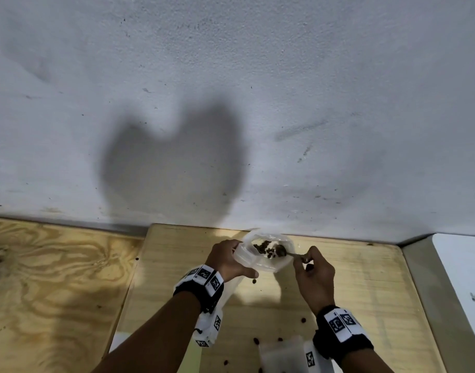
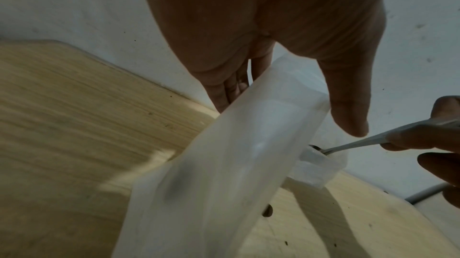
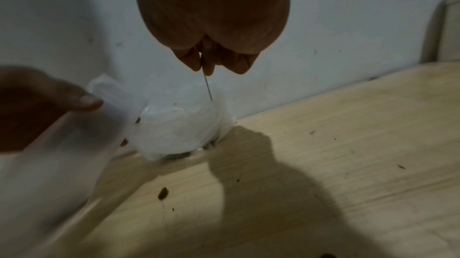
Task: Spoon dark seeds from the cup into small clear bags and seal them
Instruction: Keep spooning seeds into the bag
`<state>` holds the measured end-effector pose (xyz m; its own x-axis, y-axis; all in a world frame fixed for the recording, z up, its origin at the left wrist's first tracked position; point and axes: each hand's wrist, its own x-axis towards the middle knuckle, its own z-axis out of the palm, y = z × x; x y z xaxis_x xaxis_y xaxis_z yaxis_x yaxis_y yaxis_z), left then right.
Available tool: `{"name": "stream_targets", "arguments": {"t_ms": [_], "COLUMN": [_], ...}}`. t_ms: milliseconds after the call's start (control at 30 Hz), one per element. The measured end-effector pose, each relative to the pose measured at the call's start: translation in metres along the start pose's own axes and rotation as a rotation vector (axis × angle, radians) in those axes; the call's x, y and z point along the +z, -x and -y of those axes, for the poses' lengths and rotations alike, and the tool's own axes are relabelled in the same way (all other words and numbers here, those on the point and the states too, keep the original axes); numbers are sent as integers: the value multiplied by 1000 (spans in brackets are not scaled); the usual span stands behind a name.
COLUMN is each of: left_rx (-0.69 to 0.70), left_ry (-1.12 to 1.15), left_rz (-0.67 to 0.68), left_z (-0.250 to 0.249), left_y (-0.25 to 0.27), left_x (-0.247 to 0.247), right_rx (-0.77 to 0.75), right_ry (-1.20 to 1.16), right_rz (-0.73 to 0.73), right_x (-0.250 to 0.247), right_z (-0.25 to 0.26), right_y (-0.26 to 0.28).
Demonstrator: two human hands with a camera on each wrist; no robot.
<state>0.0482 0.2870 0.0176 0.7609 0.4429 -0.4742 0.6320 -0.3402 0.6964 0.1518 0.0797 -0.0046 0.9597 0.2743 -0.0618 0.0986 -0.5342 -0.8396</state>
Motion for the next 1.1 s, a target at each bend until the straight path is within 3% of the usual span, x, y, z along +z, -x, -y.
{"name": "stream_targets", "arguments": {"t_ms": [367, 567, 767, 1100], "left_rx": [35, 49, 39, 127], "left_ry": [27, 15, 26, -87], "left_rz": [11, -1, 30, 62], "left_z": [0, 3, 6, 17], "left_y": [2, 1, -1, -1], "left_x": [7, 7, 10, 21], "right_rx": [311, 315, 341, 561], "right_ry": [-261, -298, -302, -440], "right_rz": [-122, -142, -85, -44], "right_x": [6, 8, 18, 52], "right_z": [-17, -13, -10, -11], "right_y": [0, 0, 2, 8]}}
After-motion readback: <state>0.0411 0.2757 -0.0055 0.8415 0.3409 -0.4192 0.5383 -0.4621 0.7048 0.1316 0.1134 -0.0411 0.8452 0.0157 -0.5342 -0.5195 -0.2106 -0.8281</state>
